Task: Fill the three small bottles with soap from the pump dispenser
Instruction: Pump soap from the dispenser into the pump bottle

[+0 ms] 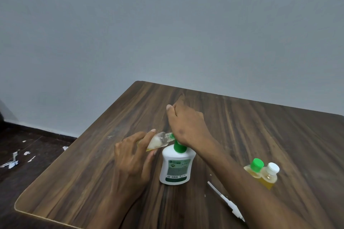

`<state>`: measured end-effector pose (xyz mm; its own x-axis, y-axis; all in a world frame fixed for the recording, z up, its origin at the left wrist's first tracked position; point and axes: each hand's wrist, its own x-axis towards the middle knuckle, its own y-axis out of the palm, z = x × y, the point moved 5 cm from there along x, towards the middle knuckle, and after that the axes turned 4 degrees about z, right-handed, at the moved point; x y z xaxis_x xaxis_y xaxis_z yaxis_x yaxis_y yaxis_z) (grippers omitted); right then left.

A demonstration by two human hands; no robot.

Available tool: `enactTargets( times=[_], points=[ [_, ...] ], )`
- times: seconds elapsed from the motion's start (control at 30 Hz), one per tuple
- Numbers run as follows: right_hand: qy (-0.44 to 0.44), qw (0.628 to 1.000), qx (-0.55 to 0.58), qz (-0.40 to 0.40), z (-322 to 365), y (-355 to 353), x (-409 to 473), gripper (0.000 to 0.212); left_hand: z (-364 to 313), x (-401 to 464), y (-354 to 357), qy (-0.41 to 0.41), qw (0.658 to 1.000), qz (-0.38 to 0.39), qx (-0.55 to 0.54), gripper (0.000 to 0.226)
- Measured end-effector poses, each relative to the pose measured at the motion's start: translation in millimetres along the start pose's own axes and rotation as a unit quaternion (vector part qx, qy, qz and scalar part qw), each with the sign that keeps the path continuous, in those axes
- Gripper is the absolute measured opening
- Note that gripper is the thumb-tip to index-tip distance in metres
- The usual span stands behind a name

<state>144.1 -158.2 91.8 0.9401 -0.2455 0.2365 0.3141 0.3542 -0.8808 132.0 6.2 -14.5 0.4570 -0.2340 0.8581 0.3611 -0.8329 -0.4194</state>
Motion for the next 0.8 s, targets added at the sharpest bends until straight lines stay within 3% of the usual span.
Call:
enactTargets(
  times=[0.8],
  points=[
    [-0.008, 1.000, 0.030, -0.004, 1.8, -1.1, -0.7, 0.040, 1.8, -0.1, -0.3, -0.006, 1.000, -0.001, 0.002, 0.043]
  ],
)
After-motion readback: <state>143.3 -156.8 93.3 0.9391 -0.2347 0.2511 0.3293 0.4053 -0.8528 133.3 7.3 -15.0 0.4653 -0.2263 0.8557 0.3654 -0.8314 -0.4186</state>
